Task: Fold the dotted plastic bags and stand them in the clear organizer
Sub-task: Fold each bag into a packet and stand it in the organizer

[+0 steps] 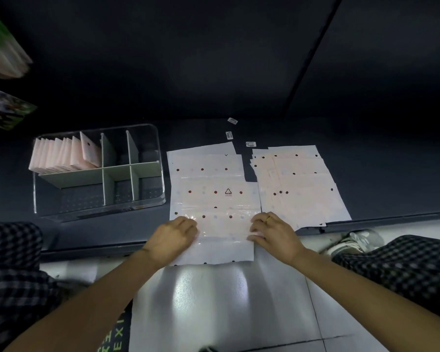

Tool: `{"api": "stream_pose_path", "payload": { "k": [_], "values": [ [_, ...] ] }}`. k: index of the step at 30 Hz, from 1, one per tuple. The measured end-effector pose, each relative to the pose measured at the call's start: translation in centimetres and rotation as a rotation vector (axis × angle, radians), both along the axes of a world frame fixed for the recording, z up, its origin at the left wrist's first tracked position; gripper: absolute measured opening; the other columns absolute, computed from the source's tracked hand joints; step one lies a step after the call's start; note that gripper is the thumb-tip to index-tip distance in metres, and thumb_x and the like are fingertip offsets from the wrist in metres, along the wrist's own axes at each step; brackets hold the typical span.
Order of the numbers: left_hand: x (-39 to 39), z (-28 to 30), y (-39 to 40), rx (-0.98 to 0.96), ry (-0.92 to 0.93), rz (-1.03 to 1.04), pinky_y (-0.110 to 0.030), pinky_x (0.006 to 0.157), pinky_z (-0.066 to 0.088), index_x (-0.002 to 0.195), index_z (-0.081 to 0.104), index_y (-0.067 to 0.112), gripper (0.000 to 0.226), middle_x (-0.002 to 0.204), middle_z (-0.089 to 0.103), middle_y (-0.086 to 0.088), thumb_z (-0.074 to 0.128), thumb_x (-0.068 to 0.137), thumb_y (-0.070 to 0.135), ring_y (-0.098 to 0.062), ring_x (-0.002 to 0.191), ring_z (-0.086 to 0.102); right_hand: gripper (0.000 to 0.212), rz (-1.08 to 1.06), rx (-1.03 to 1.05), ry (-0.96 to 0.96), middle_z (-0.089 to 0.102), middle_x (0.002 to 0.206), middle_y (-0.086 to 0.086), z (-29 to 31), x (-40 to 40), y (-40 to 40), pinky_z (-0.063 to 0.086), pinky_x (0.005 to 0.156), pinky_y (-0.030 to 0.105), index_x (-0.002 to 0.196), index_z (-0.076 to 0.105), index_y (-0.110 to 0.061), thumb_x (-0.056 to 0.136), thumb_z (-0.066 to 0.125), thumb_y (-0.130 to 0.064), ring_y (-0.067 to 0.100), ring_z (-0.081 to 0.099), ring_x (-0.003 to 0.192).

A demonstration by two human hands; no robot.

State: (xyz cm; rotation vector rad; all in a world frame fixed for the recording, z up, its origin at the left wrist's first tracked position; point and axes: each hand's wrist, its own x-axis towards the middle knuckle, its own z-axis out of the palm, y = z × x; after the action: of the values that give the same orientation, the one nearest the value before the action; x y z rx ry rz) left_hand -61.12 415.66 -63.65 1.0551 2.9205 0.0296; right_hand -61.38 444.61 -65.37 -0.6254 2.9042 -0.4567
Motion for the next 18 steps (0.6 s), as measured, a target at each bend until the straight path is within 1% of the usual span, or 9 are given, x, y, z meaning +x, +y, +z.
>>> {"api": "stream_pose_path", "payload": {
  "k": [2, 5, 6, 8, 10, 12, 15, 16, 18],
  "values": [
    [-0.1, 0.1, 0.0, 0.017, 0.035, -0.016, -0.021, 0.043, 0.050, 0.068, 0.071, 0.011, 0.036, 0.081, 0.071, 0.000, 0.090, 0.039, 0.005, -0.015, 0.067, 0.068, 0.039, -0.008, 0.013, -0.027, 0.056, 0.121, -0.002, 0.1, -0.2, -0.8, 0.039, 0.092, 0.021, 0.111, 0.064, -0.014, 0.088, 0.059, -0.045, 0.016, 0.050, 0.112],
    [-0.3, 0.5, -0.1, 0.086, -0.006, 0.050, -0.021, 0.047, 0.051, 0.074, 0.070, 0.007, 0.032, 0.078, 0.070, -0.002, 0.088, 0.048, 0.007, -0.017, 0.062, 0.066, 0.051, 0.053, 0.097, -0.063, 0.051, 0.130, -0.005, 0.4, -0.7, -2.0, 0.034, 0.100, 0.025, 0.125, 0.055, -0.020, 0.085, 0.057, -0.053, 0.015, 0.045, 0.120],
    [-0.4, 0.6, -0.1, 0.124, -0.059, 0.083, -0.022, 0.049, 0.051, 0.079, 0.068, 0.007, 0.027, 0.078, 0.069, -0.003, 0.085, 0.058, 0.009, -0.019, 0.064, 0.065, 0.052, 0.072, 0.107, -0.079, 0.047, 0.135, -0.006, 0.5, -0.8, -2.3, 0.032, 0.102, 0.025, 0.127, 0.053, -0.021, 0.086, 0.058, -0.051, 0.013, 0.042, 0.124],
    [-0.6, 0.9, -0.3, 0.167, -0.200, 0.183, -0.030, 0.062, 0.051, 0.097, 0.058, 0.007, 0.014, 0.089, 0.068, -0.005, 0.061, 0.087, 0.015, -0.024, 0.074, 0.063, 0.045, 0.082, 0.069, -0.143, 0.041, 0.142, -0.008, 0.8, -1.3, -2.8, 0.031, 0.104, 0.023, 0.130, 0.050, -0.022, 0.089, 0.059, -0.038, 0.012, 0.037, 0.129],
    [-1.1, 1.3, -0.5, 0.203, -0.306, 0.250, -0.037, 0.066, 0.048, 0.103, 0.046, 0.008, 0.014, 0.087, 0.066, -0.006, 0.041, 0.096, 0.019, -0.027, 0.071, 0.058, 0.035, 0.052, -0.018, -0.250, 0.050, 0.135, -0.006, 1.3, -2.3, -3.1, 0.037, 0.100, 0.026, 0.126, 0.053, -0.020, 0.091, 0.056, -0.021, 0.013, 0.042, 0.125],
    [-1.6, 1.7, -0.6, 0.298, -0.375, 0.307, -0.038, 0.060, 0.040, 0.098, 0.038, 0.012, 0.008, 0.072, 0.060, -0.009, 0.037, 0.097, 0.019, -0.027, 0.059, 0.048, 0.025, 0.004, -0.101, -0.373, 0.063, 0.116, -0.002, 2.2, -3.9, -3.4, 0.044, 0.090, 0.029, 0.114, 0.061, -0.016, 0.090, 0.054, -0.011, 0.017, 0.055, 0.110],
    [-2.3, 2.1, -1.0, 0.464, -0.514, 0.419, -0.040, 0.058, 0.038, 0.092, 0.033, 0.017, 0.010, 0.070, 0.053, -0.014, 0.033, 0.101, 0.023, -0.021, 0.058, 0.040, 0.015, -0.174, -0.350, -0.564, 0.067, 0.094, -0.006, 3.6, -6.6, -3.3, 0.046, 0.077, 0.011, 0.092, 0.067, -0.017, 0.085, 0.062, -0.005, 0.011, 0.061, 0.092],
    [-2.5, 2.1, -1.2, 0.510, -0.536, 0.467, -0.038, 0.057, 0.038, 0.091, 0.033, 0.019, 0.011, 0.070, 0.051, -0.012, 0.032, 0.101, 0.023, -0.019, 0.058, 0.039, 0.013, -0.246, -0.456, -0.620, 0.066, 0.092, -0.006, 3.9, -7.1, -3.2, 0.045, 0.075, 0.010, 0.089, 0.067, -0.017, 0.083, 0.066, -0.006, 0.009, 0.060, 0.089],
    [-2.6, 1.7, -1.3, 0.582, -0.530, 0.563, -0.034, 0.055, 0.036, 0.089, 0.033, 0.020, 0.013, 0.069, 0.048, -0.006, 0.032, 0.101, 0.022, -0.017, 0.058, 0.039, 0.012, -0.394, -0.645, -0.679, 0.064, 0.093, -0.002, 3.7, -7.8, -3.0, 0.046, 0.075, 0.018, 0.091, 0.065, -0.014, 0.082, 0.070, -0.008, 0.012, 0.059, 0.086]
  ]
}}
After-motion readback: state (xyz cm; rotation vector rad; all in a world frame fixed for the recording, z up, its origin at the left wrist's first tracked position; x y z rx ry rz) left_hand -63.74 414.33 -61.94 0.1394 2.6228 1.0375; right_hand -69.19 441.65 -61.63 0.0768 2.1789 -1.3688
